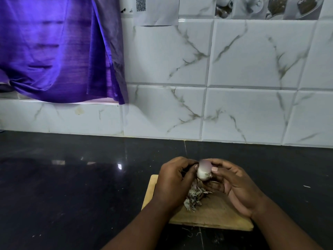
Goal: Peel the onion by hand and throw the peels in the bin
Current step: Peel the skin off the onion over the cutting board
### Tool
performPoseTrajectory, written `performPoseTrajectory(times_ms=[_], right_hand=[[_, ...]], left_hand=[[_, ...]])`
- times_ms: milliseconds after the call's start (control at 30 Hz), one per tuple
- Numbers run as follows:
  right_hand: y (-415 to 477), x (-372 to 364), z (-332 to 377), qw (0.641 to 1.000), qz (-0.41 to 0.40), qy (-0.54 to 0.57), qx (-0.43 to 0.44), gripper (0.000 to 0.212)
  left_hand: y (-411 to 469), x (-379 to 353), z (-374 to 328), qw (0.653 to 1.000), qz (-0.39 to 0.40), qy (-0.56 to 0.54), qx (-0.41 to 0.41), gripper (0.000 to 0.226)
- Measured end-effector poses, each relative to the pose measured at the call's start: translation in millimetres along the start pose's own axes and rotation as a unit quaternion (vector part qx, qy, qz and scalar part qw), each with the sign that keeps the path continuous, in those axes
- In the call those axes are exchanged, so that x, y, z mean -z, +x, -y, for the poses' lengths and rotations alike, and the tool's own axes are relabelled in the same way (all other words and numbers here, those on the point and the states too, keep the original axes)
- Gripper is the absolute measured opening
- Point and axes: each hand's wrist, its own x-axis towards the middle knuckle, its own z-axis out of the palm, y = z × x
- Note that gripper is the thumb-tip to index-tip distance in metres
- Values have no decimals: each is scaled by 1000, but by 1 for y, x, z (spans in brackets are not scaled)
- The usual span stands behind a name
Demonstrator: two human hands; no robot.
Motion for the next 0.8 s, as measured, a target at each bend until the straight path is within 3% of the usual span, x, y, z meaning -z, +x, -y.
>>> performPoseTrajectory(times_ms=[233,400,567,800], right_hand=[[1,-1,-4,1000,7,3,-6,34],[0,-2,-1,1000,12,29,1,31],[1,0,0,1000,9,26,5,31],[0,-1,-3,1000,26,2,1,65]], left_hand=[[0,0,-1,998,-3,-35,52,13],[-1,-4,-7,968,7,-196,157,14],[-1,-4,-4,970,24,-189,154,11],[-2,-2,-7,972,30,-166,162,14]])
